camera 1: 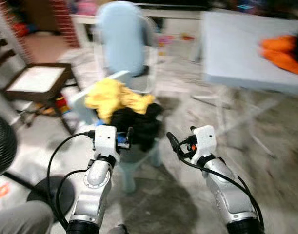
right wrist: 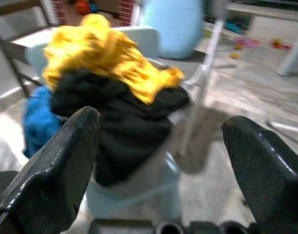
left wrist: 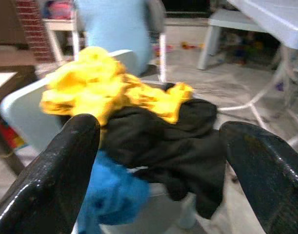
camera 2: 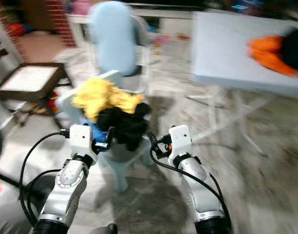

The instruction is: Hang hanger

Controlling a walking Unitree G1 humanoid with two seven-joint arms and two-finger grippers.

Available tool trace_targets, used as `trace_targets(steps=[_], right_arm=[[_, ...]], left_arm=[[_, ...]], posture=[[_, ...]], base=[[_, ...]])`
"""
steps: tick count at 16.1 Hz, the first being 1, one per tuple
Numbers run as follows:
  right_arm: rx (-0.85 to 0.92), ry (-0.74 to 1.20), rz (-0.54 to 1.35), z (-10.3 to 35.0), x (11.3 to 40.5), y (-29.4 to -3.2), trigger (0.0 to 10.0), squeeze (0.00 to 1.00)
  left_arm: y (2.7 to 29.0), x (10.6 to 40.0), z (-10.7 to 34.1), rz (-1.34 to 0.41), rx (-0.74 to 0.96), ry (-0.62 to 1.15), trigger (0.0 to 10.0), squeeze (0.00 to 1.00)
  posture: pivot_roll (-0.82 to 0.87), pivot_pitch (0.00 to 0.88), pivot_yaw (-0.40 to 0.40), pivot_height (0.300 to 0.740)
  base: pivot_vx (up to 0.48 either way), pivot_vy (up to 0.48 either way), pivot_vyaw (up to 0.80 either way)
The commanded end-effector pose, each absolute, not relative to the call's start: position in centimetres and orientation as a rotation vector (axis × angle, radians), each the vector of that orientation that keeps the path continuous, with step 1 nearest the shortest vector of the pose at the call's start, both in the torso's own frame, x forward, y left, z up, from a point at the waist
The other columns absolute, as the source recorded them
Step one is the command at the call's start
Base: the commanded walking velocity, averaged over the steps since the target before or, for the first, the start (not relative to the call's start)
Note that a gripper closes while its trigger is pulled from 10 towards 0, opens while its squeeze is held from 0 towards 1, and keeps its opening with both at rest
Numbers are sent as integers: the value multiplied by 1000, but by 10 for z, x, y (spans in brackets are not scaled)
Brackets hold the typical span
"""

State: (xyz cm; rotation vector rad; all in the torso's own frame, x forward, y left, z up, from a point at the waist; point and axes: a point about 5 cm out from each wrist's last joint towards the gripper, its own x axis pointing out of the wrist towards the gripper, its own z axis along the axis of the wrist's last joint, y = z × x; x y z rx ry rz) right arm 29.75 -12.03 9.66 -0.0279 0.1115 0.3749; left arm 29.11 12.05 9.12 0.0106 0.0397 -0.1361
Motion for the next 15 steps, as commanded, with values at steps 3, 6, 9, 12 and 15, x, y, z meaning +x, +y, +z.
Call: trace_targets(steps=[3,6,9,12,15], right_arm=[[-27,92,368,101,298,-122,10000,0],[-36,-40,212,121,300,-147,10000,0],[-21,-28,119,121,294,-175,10000,0],[-34,1,147,114,287,-177,10000,0],[-61,9,213,111,287,-163,10000,0]], left_arm=[[122,291,94,-135,8,28,10000,0],[129,284,91,-117,21,38,10000,0],[144,264,82,-83,23,78,10000,0],[153,250,80,-46,18,97,10000,0],[153,249,81,-29,16,103,10000,0]], posture=[[3,94,-21,740],[8,95,-19,740],[15,104,-17,740],[27,121,-26,740],[31,121,-30,740]], base=[[294,0,0],[192,0,0],[0,0,0],[0,0,0],[289,0,533]])
